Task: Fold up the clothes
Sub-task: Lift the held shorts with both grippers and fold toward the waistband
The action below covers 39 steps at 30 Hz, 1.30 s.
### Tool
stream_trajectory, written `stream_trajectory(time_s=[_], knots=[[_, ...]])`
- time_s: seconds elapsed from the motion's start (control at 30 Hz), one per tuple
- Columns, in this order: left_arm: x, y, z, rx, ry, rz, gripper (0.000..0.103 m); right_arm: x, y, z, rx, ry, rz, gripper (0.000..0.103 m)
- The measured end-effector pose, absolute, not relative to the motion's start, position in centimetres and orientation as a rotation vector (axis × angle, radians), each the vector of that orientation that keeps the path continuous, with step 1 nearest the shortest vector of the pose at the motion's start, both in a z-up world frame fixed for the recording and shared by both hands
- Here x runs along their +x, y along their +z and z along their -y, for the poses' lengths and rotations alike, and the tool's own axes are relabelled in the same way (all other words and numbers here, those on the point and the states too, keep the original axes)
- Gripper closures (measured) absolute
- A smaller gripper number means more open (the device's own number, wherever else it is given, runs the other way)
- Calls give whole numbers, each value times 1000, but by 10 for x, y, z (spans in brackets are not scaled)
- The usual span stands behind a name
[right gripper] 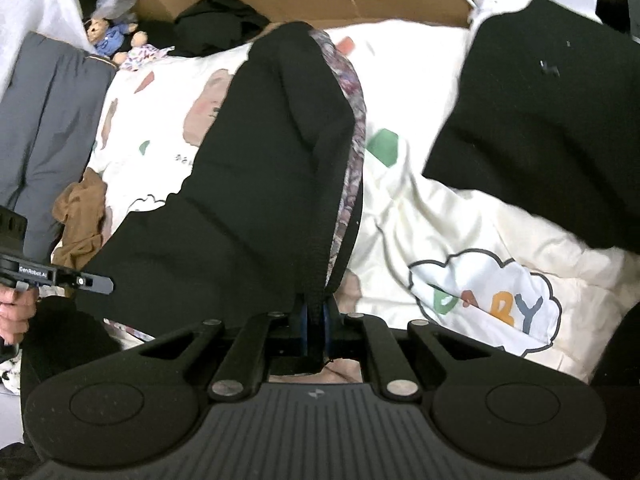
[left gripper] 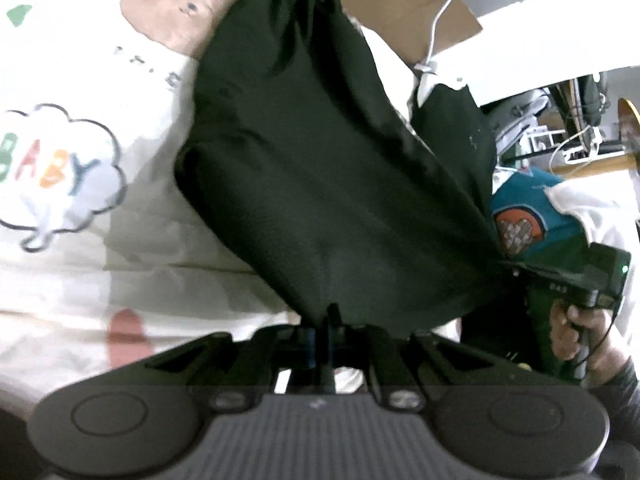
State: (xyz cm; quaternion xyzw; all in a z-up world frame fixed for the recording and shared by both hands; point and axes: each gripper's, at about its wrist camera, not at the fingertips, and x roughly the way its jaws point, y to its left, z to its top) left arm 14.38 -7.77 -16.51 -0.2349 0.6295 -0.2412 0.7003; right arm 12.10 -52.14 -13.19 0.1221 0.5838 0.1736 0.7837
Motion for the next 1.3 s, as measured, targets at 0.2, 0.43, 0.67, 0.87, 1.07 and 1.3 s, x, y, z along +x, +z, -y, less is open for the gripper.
stream_trajectory(time_s=[0.2,0.43,0.67,0.87,1.07,1.3], knots=[[140,-145,38,-602,-533,-1355,98,112,-107,502,264,357,-1286,96],[131,-141,15,-660,-522,-1339,99,93,-92,473,360,331,-1268,96],[120,-145,-7,-668,-528,-1353,99,67,-98,457,394,309,-1319,96],[103,-146,-17,-624,-548,-1409,99,47,-101,445,416,303,-1371,96],[97,-143,-17,-619,-548,-1419,99,33,-103,436,449,314,-1423,96],[111,-132,-19,-624,-534,-1393,99,41,-106,434,463,333,-1415,96]])
